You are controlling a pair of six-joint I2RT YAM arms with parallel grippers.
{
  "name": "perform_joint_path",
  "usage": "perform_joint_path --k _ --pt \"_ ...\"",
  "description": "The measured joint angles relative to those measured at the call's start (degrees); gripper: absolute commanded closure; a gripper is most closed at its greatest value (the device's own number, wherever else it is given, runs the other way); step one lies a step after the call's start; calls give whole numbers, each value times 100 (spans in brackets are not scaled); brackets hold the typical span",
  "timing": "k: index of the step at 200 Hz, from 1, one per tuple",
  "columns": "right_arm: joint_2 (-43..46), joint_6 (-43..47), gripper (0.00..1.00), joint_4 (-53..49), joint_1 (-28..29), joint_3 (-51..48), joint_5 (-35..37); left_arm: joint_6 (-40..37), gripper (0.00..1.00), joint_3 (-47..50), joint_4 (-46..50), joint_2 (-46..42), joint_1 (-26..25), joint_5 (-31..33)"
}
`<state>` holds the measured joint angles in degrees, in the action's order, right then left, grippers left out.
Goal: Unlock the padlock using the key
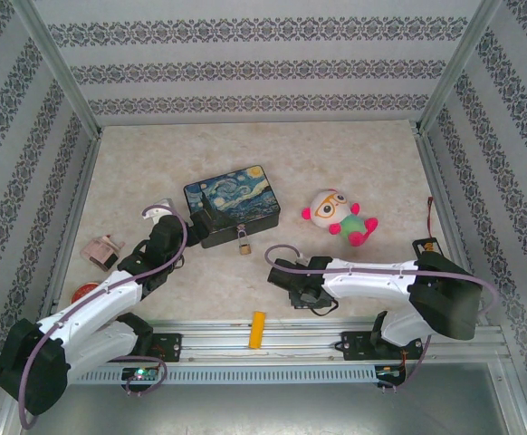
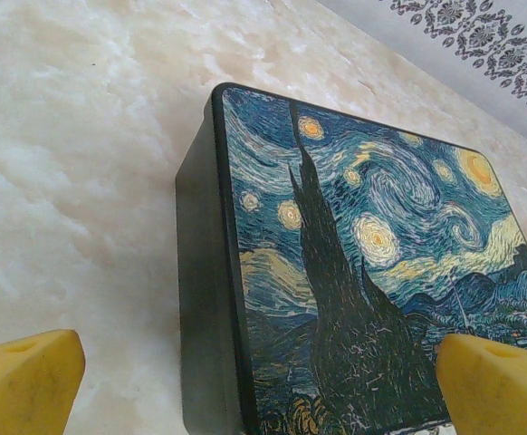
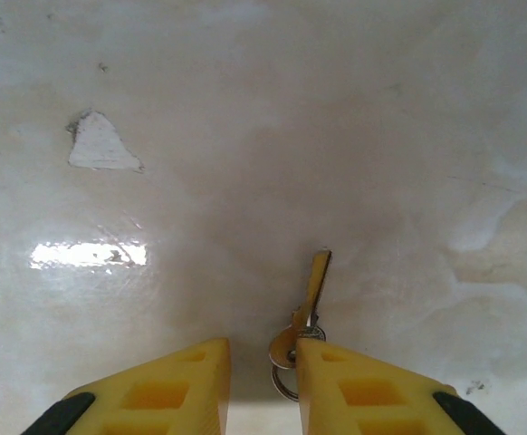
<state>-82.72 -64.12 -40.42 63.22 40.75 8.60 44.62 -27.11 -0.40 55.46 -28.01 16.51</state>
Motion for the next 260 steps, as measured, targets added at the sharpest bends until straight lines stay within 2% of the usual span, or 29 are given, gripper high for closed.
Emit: perform_joint_path --k 100,197,260 --pt "210 -70 77 116 -44 -190 17 0 1 0 0 35 0 -72" --pt "708 -90 74 -11 -205 -389 131 0 1 0 -4 72 0 -146" --pt "732 -87 73 -2 -282 -533 120 37 1 2 -7 160 0 -155"
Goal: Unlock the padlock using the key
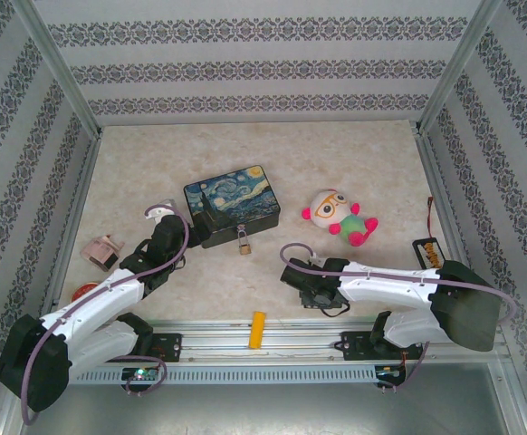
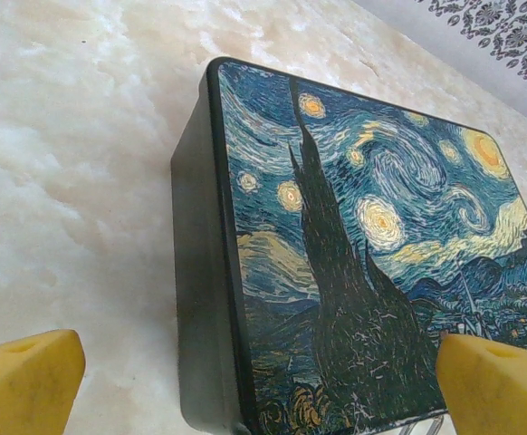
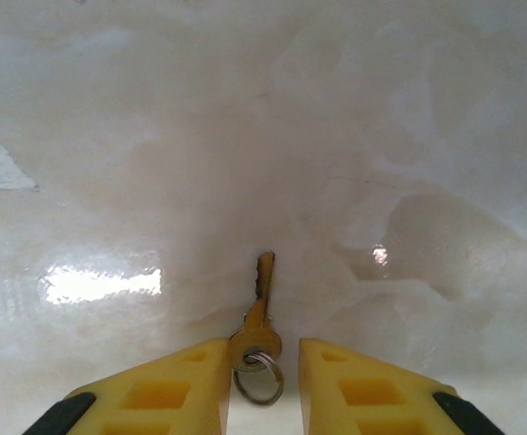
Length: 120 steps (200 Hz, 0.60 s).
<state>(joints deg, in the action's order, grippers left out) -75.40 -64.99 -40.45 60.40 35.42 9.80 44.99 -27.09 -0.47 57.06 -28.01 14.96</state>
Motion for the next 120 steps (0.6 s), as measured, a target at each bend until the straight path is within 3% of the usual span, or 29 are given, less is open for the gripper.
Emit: perform_joint_path --k 120 --pt "-44 94 78 243 -68 -92 -79 7 1 -2 -7 87 0 -98"
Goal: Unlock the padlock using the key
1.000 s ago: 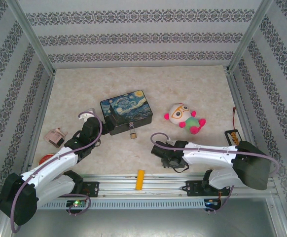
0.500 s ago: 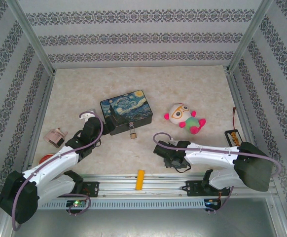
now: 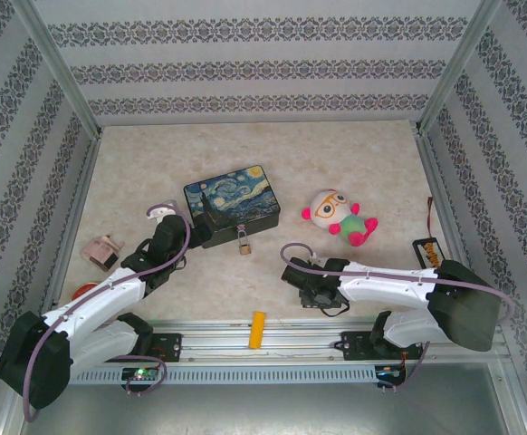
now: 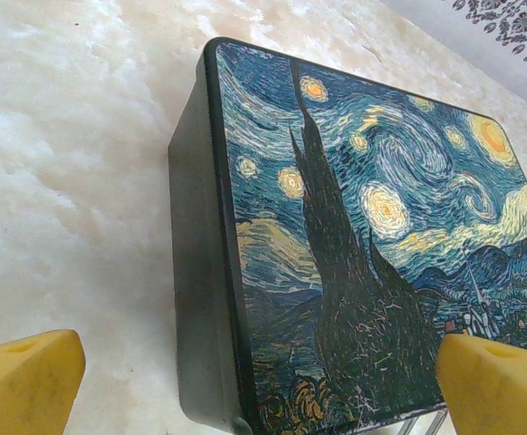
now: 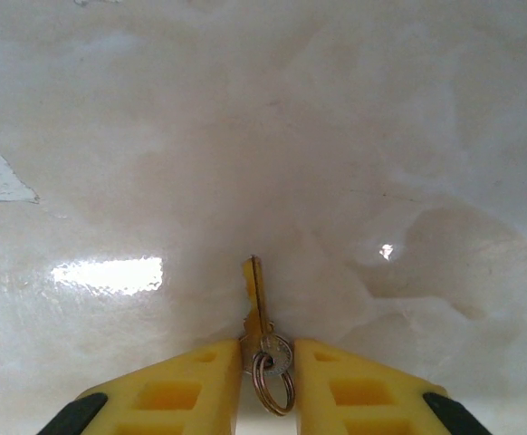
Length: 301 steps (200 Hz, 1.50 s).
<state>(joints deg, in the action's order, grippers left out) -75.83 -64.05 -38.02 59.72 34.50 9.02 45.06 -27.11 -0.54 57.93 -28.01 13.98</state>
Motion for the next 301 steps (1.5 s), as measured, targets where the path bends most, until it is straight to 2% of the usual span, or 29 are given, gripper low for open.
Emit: perform_joint_path --k 35,62,183,241,301 --pt "0 44 74 11 0 20 -9 4 1 2 -11 48 0 -2" --pt "0 111 68 13 -2 26 -57 17 1 0 -13 52 0 -2" --pt "433 236 68 15 -107 33 -205 22 1 0 -13 85 0 -24" --pt "444 299 74 109 -151 -127 -262 37 1 0 -13 103 0 -26" --pt "389 407 92 214 -188 -168 -361 42 1 0 -11 98 0 -26"
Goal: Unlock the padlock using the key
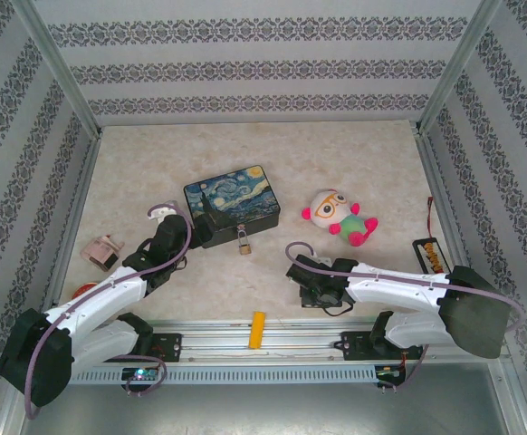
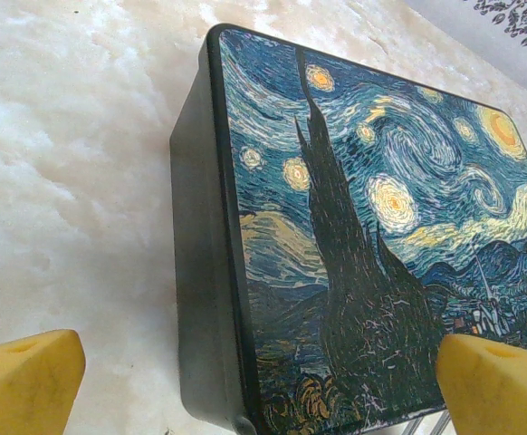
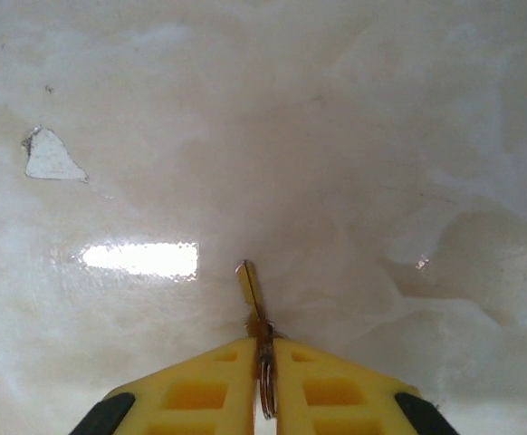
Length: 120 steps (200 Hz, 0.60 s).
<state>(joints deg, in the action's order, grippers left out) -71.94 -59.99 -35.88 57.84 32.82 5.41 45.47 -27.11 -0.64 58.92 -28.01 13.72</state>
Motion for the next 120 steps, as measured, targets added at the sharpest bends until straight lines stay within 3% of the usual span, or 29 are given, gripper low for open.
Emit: perform_joint_path --k 41,79,120 --pt "105 33 100 -33 0 0 -28 -2 1 2 4 -114 0 9" --pt "291 195 100 -289 0 151 -22 -22 1 0 22 -269 0 48" --pt "481 841 100 -562 -216 992 -295 -400 1 2 39 -748 0 111"
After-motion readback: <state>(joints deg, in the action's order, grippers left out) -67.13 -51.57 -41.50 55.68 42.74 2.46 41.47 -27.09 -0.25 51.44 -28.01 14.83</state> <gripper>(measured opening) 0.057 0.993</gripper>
